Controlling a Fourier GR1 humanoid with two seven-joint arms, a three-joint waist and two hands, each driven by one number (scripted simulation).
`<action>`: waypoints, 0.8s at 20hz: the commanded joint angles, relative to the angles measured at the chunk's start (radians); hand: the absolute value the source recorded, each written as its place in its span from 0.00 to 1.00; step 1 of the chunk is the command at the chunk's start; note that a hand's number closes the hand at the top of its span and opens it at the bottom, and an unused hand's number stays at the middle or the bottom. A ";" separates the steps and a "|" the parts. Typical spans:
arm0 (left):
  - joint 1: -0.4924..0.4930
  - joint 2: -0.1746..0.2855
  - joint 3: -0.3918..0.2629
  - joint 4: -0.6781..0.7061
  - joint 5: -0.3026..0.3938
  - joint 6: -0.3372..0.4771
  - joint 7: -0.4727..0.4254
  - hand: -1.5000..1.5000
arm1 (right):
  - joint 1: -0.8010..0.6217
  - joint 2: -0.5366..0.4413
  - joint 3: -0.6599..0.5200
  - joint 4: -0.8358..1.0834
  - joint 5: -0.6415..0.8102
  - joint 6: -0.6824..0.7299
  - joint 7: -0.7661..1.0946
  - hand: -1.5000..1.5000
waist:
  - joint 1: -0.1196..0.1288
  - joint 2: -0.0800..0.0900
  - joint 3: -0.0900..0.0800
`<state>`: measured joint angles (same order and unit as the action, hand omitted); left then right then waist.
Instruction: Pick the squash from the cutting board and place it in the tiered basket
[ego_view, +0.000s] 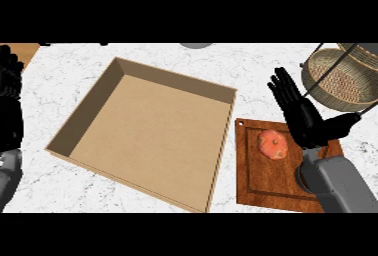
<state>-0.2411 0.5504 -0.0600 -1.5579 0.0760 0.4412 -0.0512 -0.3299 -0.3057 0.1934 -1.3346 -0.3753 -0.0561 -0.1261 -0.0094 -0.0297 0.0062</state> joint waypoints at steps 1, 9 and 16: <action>0.027 -0.066 -0.053 -0.024 -0.033 0.024 0.058 0.50 | -0.004 -0.064 -0.060 -0.043 0.004 0.032 -0.013 1.00 | 0.006 0.028 -0.006; 0.285 -0.222 -0.165 0.110 0.105 -0.060 0.116 0.50 | 0.011 -0.192 -0.353 0.103 0.042 -0.293 0.045 0.00 | -0.033 0.042 -0.009; 0.312 -0.258 -0.174 0.123 0.081 -0.071 0.073 0.50 | 0.148 -0.163 -0.372 -0.069 -0.031 -0.172 -0.082 0.00 | -0.027 0.023 -0.008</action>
<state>-0.0405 0.3899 -0.1422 -1.4996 0.1337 0.3891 -0.0086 -0.2545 -0.4716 -0.1738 -1.3241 -0.3896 -0.2521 -0.1960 -0.0321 -0.0158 0.0206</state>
